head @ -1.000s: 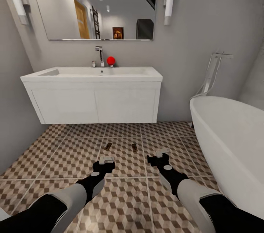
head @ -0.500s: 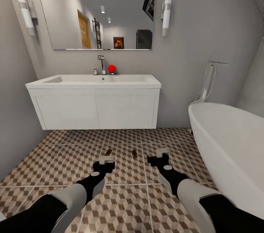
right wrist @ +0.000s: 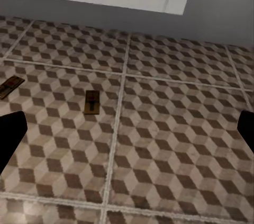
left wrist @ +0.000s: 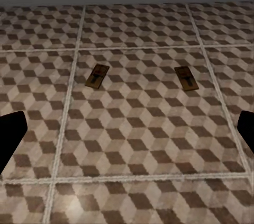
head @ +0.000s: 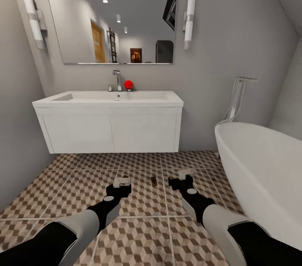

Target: Take the four mousetraps from the cabinet in the bathroom and place them on the bathroom floor. Make sure all four end up on the same floor surface, and ensure that at least two of them are either under or directly next to the same bathroom sink.

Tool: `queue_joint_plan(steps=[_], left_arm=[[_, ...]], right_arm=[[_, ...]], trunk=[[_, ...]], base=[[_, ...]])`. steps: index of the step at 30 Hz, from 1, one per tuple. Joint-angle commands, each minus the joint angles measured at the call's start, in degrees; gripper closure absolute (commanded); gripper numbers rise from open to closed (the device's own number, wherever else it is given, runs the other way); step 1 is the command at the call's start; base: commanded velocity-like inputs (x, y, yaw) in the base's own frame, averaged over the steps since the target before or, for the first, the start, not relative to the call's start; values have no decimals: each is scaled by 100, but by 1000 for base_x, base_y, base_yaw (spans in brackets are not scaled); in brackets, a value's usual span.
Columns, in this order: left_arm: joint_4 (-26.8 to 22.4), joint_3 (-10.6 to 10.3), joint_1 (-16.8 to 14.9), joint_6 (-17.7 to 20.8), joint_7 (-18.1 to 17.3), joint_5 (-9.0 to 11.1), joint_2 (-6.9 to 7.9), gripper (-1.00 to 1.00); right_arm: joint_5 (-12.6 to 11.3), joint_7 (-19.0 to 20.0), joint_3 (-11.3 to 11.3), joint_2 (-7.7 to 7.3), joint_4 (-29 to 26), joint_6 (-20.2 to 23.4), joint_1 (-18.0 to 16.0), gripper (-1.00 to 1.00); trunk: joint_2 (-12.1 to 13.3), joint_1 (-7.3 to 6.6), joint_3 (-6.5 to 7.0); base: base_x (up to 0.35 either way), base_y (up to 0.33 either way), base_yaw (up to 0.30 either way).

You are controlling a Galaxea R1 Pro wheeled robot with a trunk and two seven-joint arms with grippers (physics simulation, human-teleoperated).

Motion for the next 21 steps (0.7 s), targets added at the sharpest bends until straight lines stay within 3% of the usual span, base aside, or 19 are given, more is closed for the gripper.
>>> queue_joint_plan(steps=[1, 9, 21], left_arm=[[5, -49, -2, -17, 20, 58, -2, -100], [5, -52, -1, -17, 20, 181, -2, -100], [5, -53, -2, -17, 18, 214, -2, -100]], right_arm=[[5, -36, 39, 2, 7, -12, -4, -100], [5, -36, 40, 4, 7, -12, -4, -100], [12, -36, 42, 5, 7, -11, -4, -100]], trunk=[[39, -24, 12], [360, -199, 156], [841, -463, 371]], base=[[0, 0, 0], [0, 0, 0], [0, 0, 0]])
